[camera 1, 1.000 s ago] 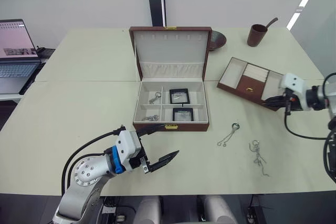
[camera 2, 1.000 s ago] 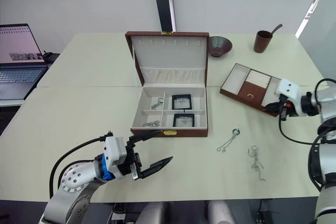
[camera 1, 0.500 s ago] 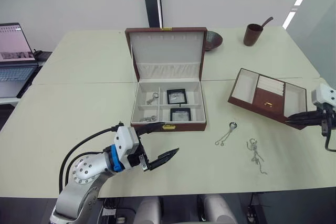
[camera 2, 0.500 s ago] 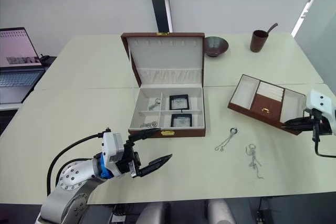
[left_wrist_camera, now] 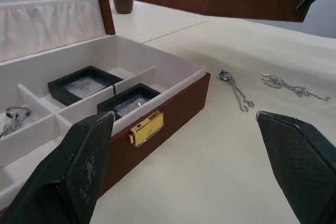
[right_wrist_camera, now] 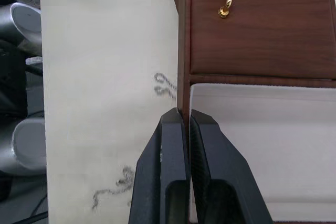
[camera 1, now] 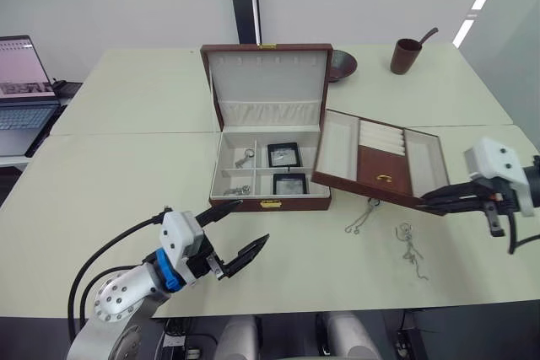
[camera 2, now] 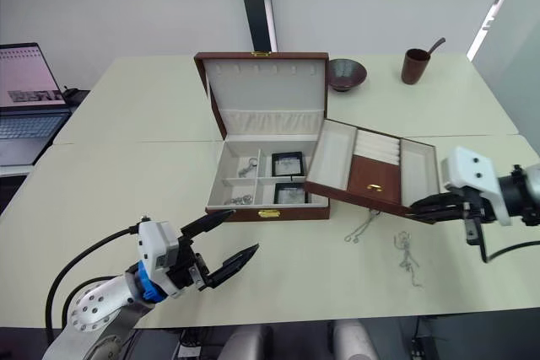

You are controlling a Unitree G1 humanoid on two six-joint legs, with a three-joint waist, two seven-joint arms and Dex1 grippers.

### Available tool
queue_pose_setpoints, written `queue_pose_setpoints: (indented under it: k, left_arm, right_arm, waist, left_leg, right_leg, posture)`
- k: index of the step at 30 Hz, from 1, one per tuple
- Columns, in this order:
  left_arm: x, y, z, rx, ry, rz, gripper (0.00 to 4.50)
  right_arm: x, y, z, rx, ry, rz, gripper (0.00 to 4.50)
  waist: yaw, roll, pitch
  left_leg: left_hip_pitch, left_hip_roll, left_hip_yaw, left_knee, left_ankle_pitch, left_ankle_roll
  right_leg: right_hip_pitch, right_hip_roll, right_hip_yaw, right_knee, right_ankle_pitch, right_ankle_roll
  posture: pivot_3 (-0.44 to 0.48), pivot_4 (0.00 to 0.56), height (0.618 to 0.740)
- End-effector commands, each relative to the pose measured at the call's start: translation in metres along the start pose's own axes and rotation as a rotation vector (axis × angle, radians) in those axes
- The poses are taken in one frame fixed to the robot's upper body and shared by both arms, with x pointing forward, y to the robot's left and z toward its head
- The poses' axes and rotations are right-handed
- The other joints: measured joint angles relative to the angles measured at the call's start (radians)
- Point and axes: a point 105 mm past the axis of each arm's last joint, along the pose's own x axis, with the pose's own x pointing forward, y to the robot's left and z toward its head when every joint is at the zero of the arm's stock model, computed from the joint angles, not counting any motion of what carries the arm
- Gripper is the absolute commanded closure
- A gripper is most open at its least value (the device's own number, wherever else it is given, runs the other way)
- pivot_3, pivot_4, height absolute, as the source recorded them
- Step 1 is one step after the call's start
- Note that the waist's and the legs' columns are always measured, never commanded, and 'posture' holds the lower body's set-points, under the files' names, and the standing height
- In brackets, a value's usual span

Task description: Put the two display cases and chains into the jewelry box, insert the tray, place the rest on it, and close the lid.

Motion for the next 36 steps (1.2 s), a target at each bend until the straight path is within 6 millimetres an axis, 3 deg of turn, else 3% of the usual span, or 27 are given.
queue_pose_setpoints:
  k: [1,9,14,20,36]
  left_arm:
    - [-0.003,0.0,0.013,0.031,-0.049,0.06,0.0]
    - [-0.022,-0.004,0.005,0.032,-0.03,0.189,0.0]
    - [-0.028,-0.007,0.004,0.028,-0.04,0.259,0.0]
    - [-0.032,-0.011,0.001,0.029,-0.038,0.31,0.0]
    - [-0.039,-0.008,0.001,-0.001,-0.076,0.434,0.0]
  right_arm:
    - [0.011,-0.005,0.016,-0.114,0.007,-0.027,4.48]
    - [0.056,-0.008,0.039,-0.178,-0.003,0.077,4.48]
    - [0.078,-0.017,0.044,-0.186,0.034,0.078,4.48]
    - [0.097,-0.032,0.057,-0.168,0.042,0.052,4.48]
    - [0.135,-0.042,0.087,-0.166,0.028,0.044,4.48]
  waist:
    - [0.002,-0.001,0.0]
    - [0.0,-0.003,0.001]
    - [0.002,-0.004,0.001]
    - [-0.002,-0.005,0.001]
    - [-0.005,-0.005,0.001]
  left_leg:
    - [0.0,0.0,0.0,0.0,0.0,0.0]
    - [-0.001,0.0,-0.001,0.0,0.0,0.0]
    - [-0.001,0.0,0.0,0.0,0.0,0.0]
    - [-0.002,0.0,0.0,0.0,0.0,0.0]
    - [-0.001,0.0,0.0,0.0,0.0,0.0]
  right_leg:
    - [0.0,0.0,0.0,0.0,0.0,0.0]
    - [-0.001,-0.001,-0.001,0.0,0.0,0.0]
    - [-0.001,-0.001,0.0,-0.001,0.0,0.0]
    - [-0.001,-0.003,0.0,-0.001,0.0,0.0]
    - [-0.002,-0.002,-0.001,-0.001,0.0,-0.001]
  posture:
    - [0.0,0.15,0.74]
    - [0.0,0.15,0.74]
    - [0.0,0.15,0.74]
    - [0.0,0.15,0.74]
    - [0.0,0.15,0.74]
